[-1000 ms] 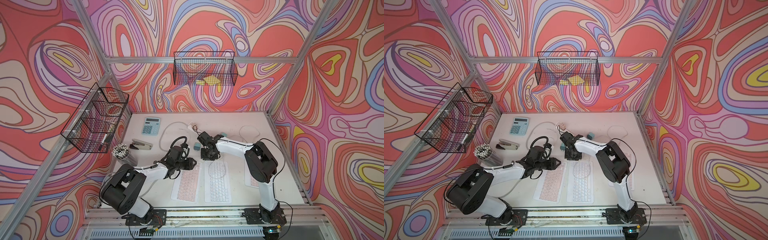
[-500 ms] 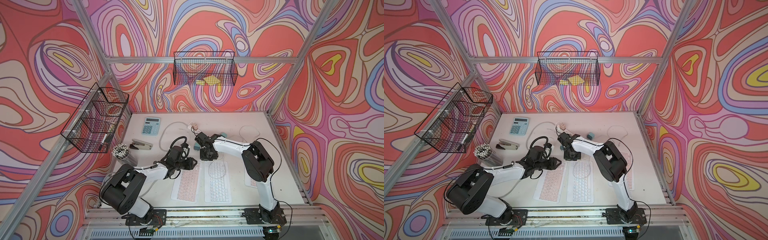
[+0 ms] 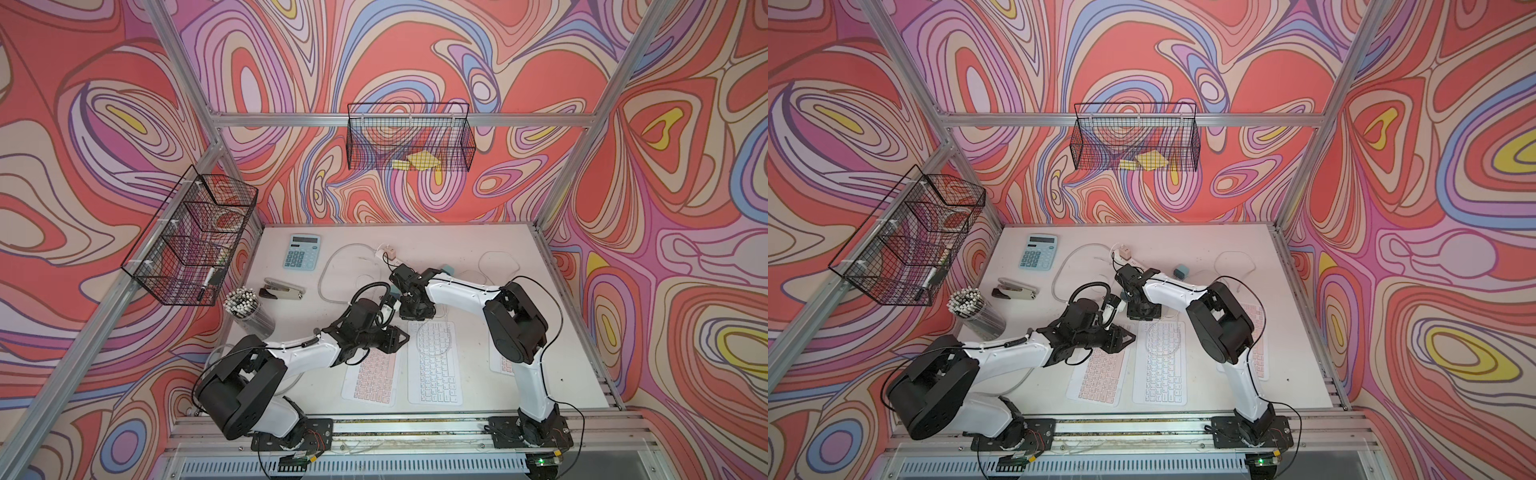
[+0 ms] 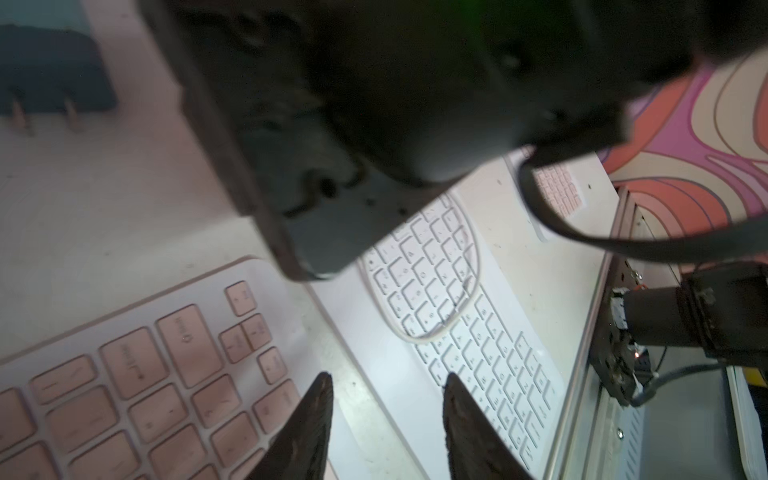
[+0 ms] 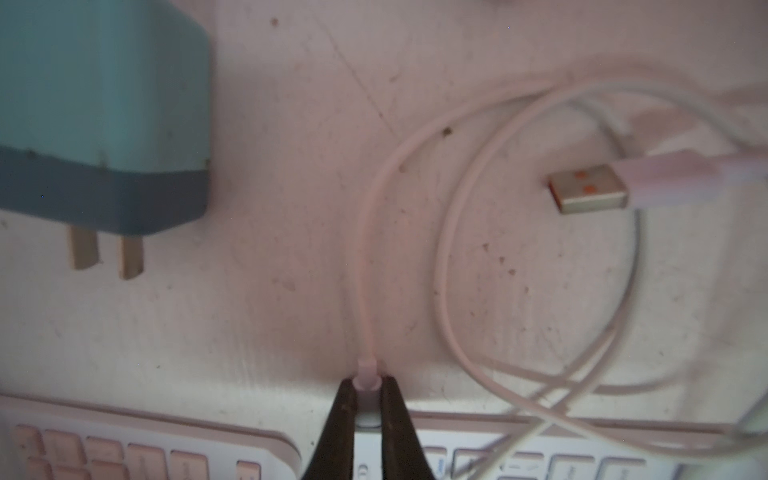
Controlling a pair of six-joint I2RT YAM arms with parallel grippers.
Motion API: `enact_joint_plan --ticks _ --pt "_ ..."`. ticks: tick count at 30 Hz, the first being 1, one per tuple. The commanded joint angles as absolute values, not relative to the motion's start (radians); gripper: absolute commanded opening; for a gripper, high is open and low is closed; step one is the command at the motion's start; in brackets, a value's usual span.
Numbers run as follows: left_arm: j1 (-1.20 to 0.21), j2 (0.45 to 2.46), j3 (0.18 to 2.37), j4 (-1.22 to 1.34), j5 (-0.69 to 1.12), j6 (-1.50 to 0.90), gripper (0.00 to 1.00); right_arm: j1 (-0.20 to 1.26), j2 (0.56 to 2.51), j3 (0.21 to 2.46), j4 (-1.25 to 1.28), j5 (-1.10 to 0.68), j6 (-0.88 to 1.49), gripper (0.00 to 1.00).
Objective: Unplug the wireless keyboard
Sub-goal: Remove the power cord from the keyboard.
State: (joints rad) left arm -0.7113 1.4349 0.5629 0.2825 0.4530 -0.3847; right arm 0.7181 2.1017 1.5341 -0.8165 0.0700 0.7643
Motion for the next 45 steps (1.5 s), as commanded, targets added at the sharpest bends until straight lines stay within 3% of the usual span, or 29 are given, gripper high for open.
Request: enact_joint_plan --ticks 1,10,20,31,45 --pt "-0.737 1.389 0.491 0.324 0.457 -0.283 0.46 0.707 2.127 1.475 -0.722 0.055 0.770 0.11" --pt "-0.884 1.337 0.389 0.447 0.410 -0.025 0.50 0.699 2.101 1.411 -0.638 0.025 0.758 0.10" --pt "-1.043 1.476 0.681 0.011 0.280 0.276 0.50 0.699 2.049 1.302 -0.544 -0.001 0.768 0.10" --pt "-1.085 1.654 0.836 -0.104 0.230 0.320 0.49 0.699 2.023 1.259 -0.503 0.007 0.766 0.10" --pt "-1.085 1.740 0.819 -0.110 0.282 0.298 0.46 0.708 2.079 1.348 -0.599 0.110 0.716 0.09"
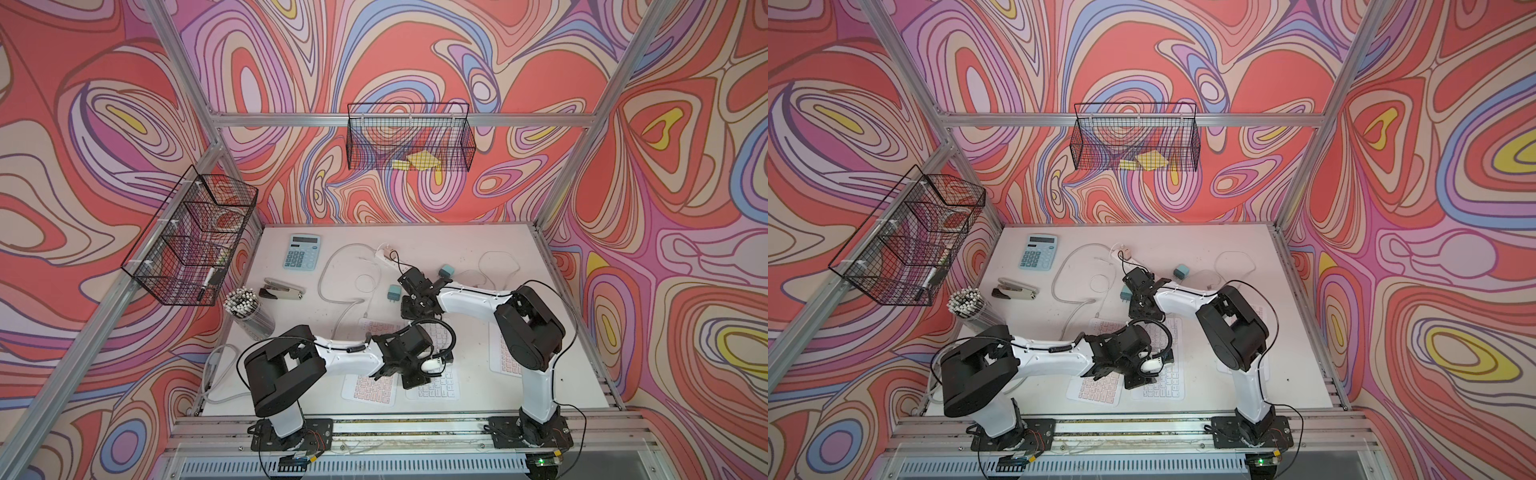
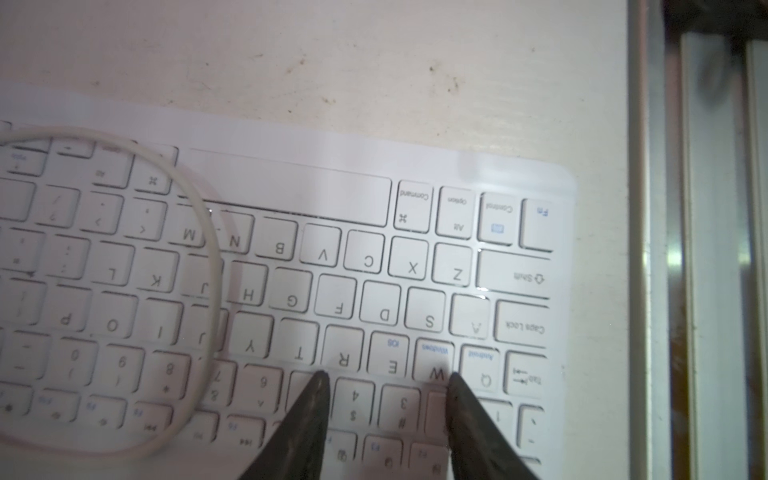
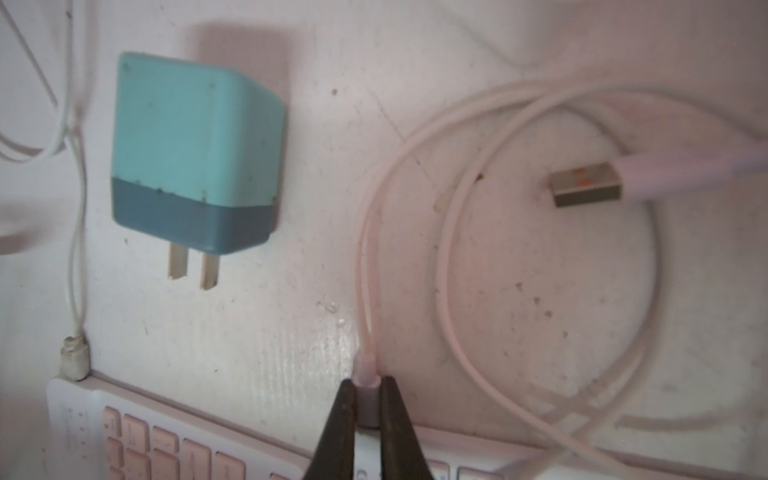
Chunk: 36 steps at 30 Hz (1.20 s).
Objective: Unplug the wireless keyboard
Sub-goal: Remove the power cord from the keyboard, then place the power cord at the center of the board.
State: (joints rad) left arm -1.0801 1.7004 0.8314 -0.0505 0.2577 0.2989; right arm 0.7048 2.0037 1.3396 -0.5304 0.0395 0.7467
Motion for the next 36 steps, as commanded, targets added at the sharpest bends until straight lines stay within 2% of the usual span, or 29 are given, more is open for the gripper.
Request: enact_joint_plan --ticks 1,5,11,20,32,36 --pt "-1.086 1.738 0.809 -0.100 0.286 0.291 0.46 0.710 2.086 1.358 -0.609 0.124 0.705 0.09" --pt "-1.087 1.735 0.785 -0.084 0.303 0.268 0.45 0.718 2.128 1.427 -0.677 0.177 0.660 0.09" --pt "-1.086 1.700 0.719 -0.020 0.323 0.201 0.44 0.716 2.152 1.446 -0.667 0.170 0.719 0.10" --pt "-1.086 1.654 0.614 0.122 0.342 0.101 0.44 0.654 2.130 1.388 -0.560 0.077 0.855 0.08" --pt "-1.086 1.658 0.645 0.097 0.315 0.098 0.44 0.663 2.134 1.436 -0.602 0.158 0.767 0.09" --pt "-1.085 1.647 0.684 0.086 0.259 0.094 0.45 0.664 2.083 1.415 -0.594 0.135 0.714 0.13"
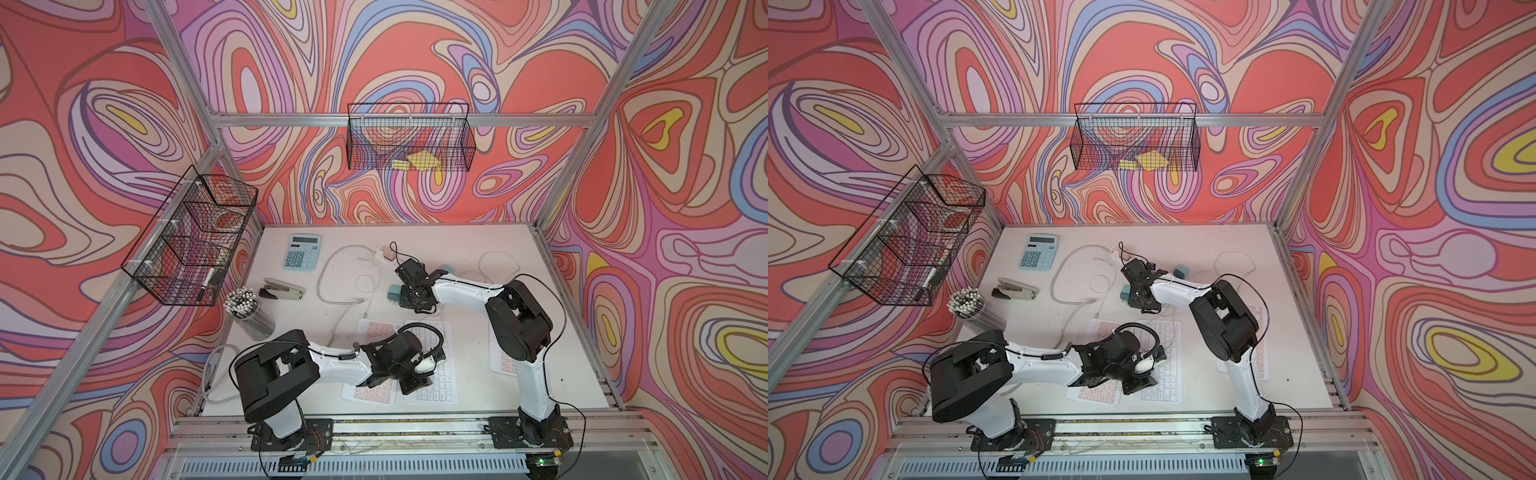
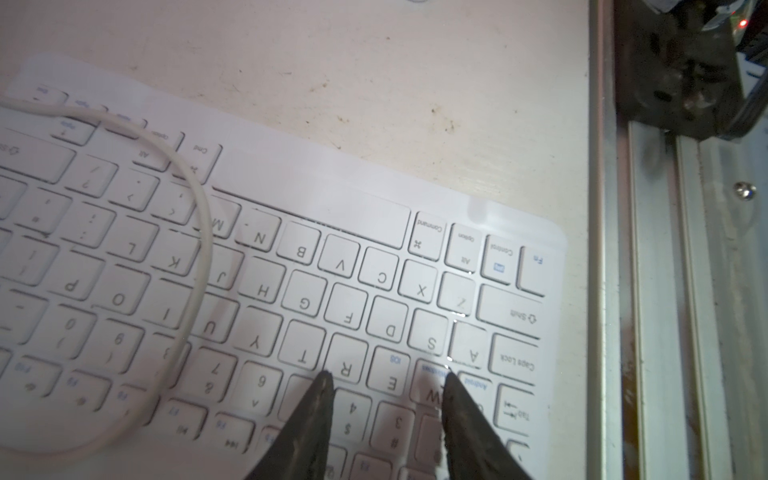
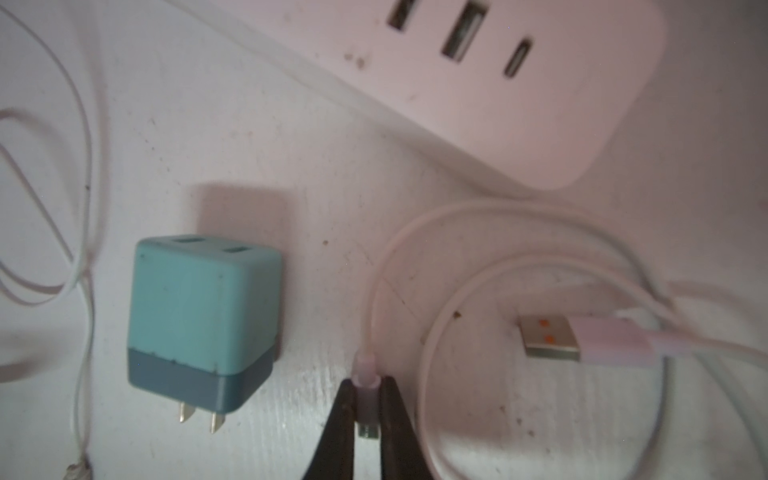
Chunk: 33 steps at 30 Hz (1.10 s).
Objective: Unplug the wireless keyboard
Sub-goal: Place the power cord at the center of the board.
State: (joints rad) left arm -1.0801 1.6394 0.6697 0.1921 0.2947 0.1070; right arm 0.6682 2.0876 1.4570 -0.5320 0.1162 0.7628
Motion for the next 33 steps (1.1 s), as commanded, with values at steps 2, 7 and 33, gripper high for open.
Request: enact_joint_plan --ticks 2,7,33 --pt "-1.086 1.637 0.703 0.084 0.237 0.092 0.46 0.666 2.054 1.397 -0.568 0.109 0.688 0.18" --pt "-1.085 1.604 0.760 0.045 0.237 0.085 0.48 0.666 1.962 1.348 -0.513 0.073 0.655 0.27" --pt "-0.851 1.394 0.787 -0.039 0.173 -0.080 0.50 0.537 1.735 1.241 -0.447 0.009 0.431 0.41"
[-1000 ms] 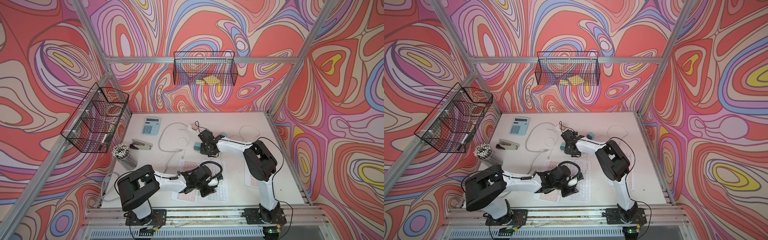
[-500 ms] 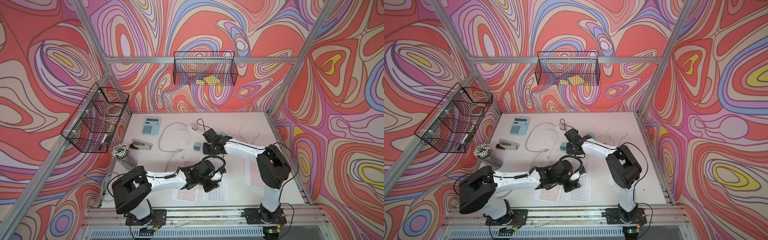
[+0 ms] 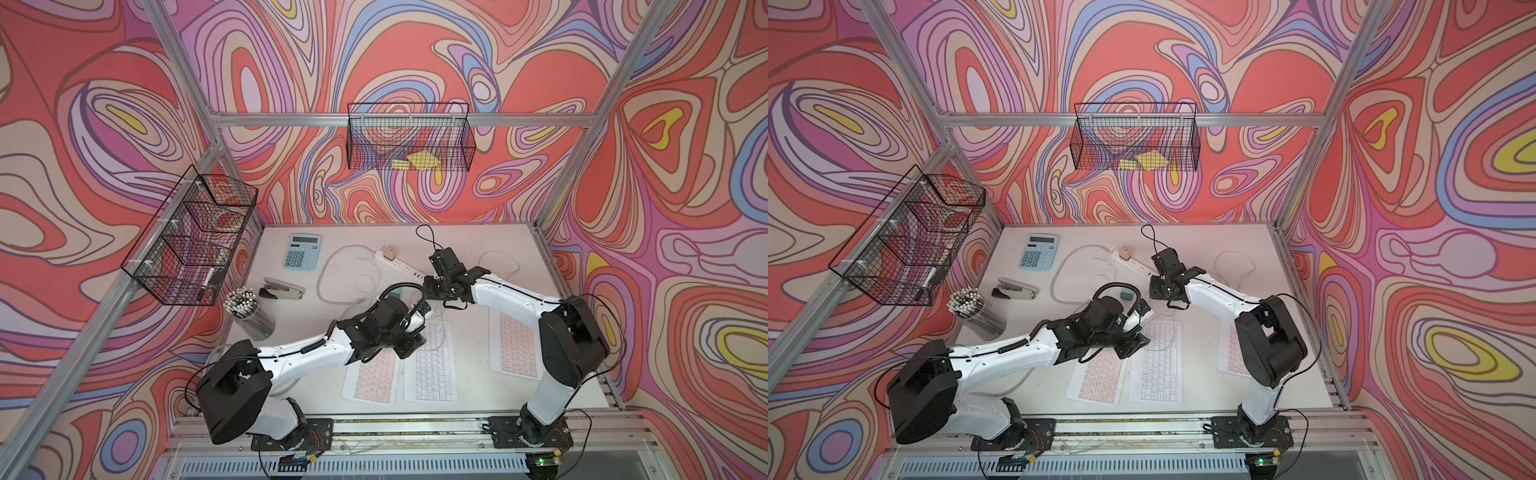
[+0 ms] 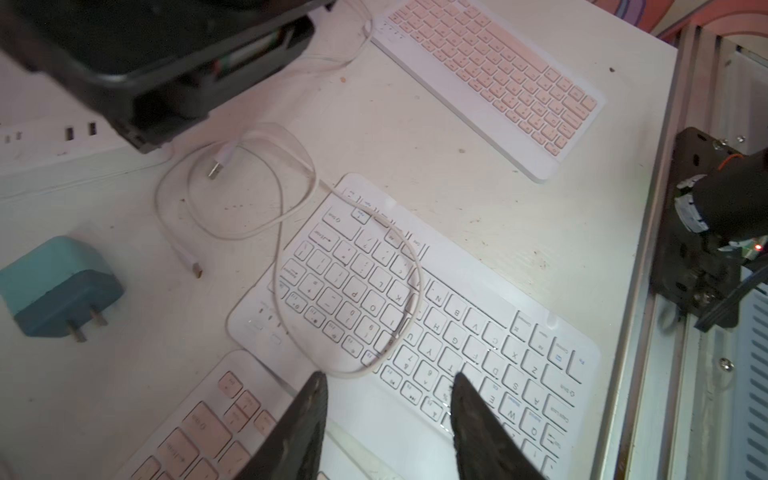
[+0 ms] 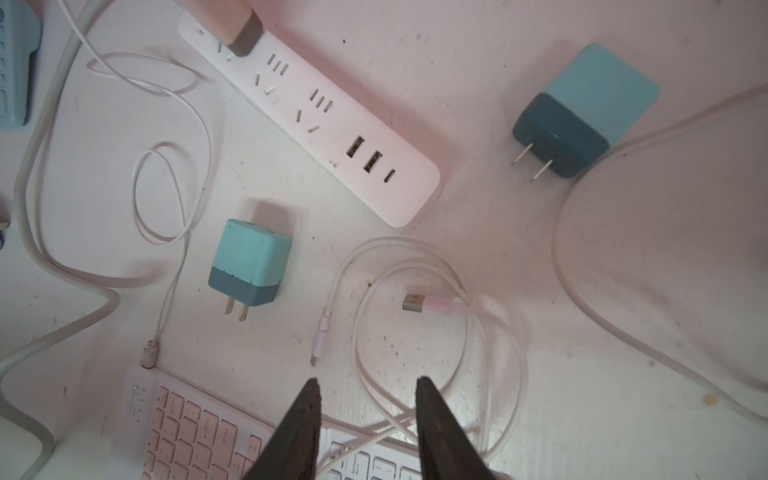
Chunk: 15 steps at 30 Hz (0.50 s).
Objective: Unplug the wireless keyboard
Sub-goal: Place the power cord at the center of the board, then remove the plug from the socket.
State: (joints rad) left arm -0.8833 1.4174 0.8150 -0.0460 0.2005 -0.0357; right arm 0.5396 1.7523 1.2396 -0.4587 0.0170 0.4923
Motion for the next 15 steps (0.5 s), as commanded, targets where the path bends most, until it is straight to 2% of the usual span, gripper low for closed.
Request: enact_joint_plan --ticks 1,8,15 --pt "-0.830 1.393 0.779 -0.024 0.179 -0.093 0.50 0.532 1.739 1.244 -0.445 0.004 0.415 0.42" --pt "-0.675 1.388 0.756 0.024 0.205 -0.163 0.49 0.519 1.766 1.287 -0.416 -0.039 0.336 0.42" --pt "-0.496 1.398 0.745 0.086 0.322 -0.219 0.48 0.518 1.888 1.419 -0.446 -0.086 0.278 0.38"
